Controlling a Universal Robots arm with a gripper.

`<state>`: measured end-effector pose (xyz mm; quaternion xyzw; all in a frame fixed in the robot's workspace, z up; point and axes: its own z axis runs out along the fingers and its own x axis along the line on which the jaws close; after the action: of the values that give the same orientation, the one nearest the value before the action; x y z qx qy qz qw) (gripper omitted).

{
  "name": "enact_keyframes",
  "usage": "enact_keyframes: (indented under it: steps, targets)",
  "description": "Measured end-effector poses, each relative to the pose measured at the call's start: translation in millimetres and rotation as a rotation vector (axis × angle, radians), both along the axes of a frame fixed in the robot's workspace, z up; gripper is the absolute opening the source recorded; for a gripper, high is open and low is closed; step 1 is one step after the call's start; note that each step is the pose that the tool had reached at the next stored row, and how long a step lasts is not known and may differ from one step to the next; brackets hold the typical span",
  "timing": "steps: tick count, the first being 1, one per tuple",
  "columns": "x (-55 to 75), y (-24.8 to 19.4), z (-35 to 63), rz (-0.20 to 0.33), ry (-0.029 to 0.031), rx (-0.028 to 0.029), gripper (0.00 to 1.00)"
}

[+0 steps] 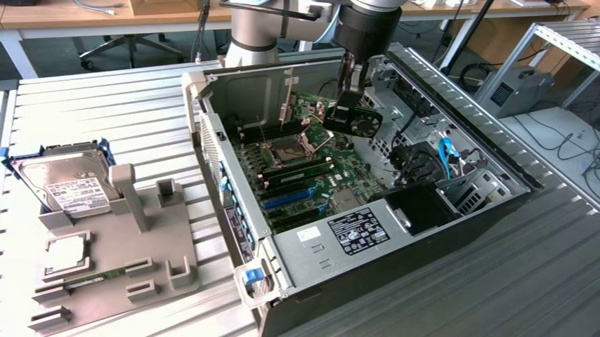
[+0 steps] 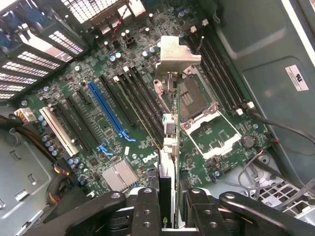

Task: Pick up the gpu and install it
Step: 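Insert the gpu into the slot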

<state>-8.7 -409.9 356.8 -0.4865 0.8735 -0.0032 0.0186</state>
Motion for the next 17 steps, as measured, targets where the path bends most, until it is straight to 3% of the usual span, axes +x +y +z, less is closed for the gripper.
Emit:
enact_keyframes:
  steps: [17]
  targets:
    - [0.0, 0.0, 0.0, 0.021, 0.0000, 0.0000, 0.26]
